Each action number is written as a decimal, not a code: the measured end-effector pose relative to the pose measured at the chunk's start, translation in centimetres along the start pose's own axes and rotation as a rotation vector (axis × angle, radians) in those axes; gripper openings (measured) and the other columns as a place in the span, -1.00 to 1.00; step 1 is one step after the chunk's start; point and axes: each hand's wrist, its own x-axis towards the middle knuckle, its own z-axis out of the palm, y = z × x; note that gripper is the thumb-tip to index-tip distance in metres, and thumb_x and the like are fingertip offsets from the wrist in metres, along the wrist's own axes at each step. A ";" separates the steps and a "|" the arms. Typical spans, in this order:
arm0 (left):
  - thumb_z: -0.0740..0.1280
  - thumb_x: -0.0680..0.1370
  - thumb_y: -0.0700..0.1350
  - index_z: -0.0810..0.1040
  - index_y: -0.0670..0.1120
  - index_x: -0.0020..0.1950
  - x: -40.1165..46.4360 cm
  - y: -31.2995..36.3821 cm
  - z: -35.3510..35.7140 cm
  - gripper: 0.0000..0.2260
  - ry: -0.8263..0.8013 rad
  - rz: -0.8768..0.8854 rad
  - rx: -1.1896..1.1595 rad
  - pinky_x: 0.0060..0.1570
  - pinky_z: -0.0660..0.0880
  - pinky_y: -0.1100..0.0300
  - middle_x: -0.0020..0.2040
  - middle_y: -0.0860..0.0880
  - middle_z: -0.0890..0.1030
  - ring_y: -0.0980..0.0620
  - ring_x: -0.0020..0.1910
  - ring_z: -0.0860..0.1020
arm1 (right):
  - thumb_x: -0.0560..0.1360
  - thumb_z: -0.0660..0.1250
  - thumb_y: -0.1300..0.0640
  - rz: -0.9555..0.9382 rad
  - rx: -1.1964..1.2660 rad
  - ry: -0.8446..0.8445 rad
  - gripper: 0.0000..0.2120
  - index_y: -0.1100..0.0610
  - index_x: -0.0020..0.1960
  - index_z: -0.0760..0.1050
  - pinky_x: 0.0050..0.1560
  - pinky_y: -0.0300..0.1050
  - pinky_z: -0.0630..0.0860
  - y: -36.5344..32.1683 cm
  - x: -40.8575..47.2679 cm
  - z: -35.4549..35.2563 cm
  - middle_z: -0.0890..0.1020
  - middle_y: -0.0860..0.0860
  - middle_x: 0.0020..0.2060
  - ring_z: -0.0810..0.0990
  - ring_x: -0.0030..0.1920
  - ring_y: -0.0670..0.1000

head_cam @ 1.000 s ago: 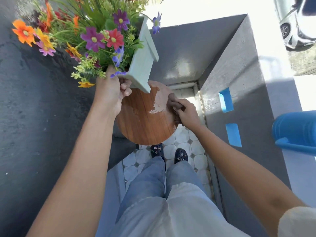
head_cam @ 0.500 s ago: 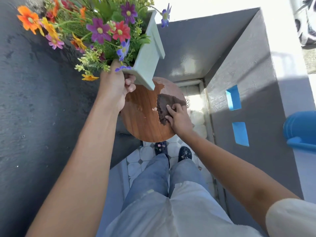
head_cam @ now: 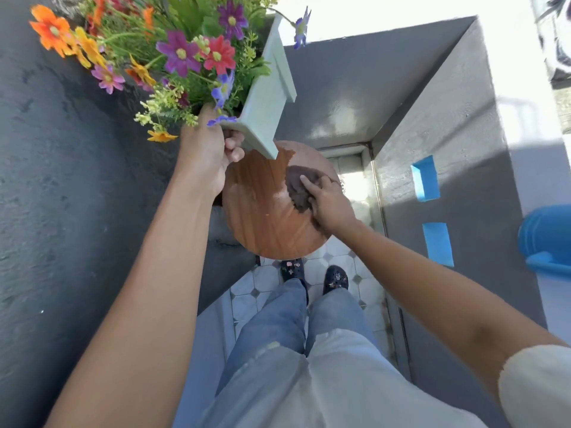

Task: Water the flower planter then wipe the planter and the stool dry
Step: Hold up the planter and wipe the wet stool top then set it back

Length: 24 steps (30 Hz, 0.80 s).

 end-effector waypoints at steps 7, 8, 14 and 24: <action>0.01 0.63 -0.21 0.31 -0.12 -0.26 1.5 1.0 0.8 -0.73 -0.025 0.022 -0.005 -0.54 0.14 0.26 -0.35 -0.12 0.37 0.08 -0.55 0.25 | 0.59 0.19 0.15 0.072 -0.027 0.009 -0.56 0.08 0.46 0.32 -0.06 0.08 0.53 -4.0 1.9 -0.8 0.47 0.23 0.18 0.53 0.04 0.30; 0.01 0.63 -0.22 0.31 -0.12 -0.26 1.8 1.3 0.9 -0.73 -0.027 0.027 -0.005 -0.54 0.14 0.26 -0.35 -0.12 0.37 0.07 -0.55 0.25 | 0.58 0.18 0.16 0.009 -0.025 -0.056 -0.55 0.08 0.46 0.29 -0.05 0.10 0.53 -6.1 1.1 0.2 0.45 0.24 0.21 0.52 0.07 0.31; 0.01 0.61 -0.22 0.29 -0.11 -0.27 3.2 2.9 1.5 -0.74 -0.029 0.059 -0.024 -0.54 0.12 0.27 -0.38 -0.07 0.37 0.08 -0.54 0.24 | 0.52 0.28 0.28 -0.307 -0.065 -0.407 -0.33 0.08 0.57 0.12 0.04 0.22 0.54 -12.6 -1.9 2.9 0.29 0.21 0.38 0.39 0.21 0.30; 0.01 0.64 -0.19 0.31 -0.13 -0.24 3.9 3.4 1.3 -0.73 -0.024 0.061 -0.018 -0.54 0.13 0.26 -0.37 -0.11 0.36 0.08 -0.54 0.23 | 0.54 0.17 0.13 0.203 -0.005 0.057 -0.64 -0.03 0.33 0.35 -0.16 0.06 0.46 -6.3 9.4 -3.9 0.45 0.12 0.10 0.56 0.00 0.23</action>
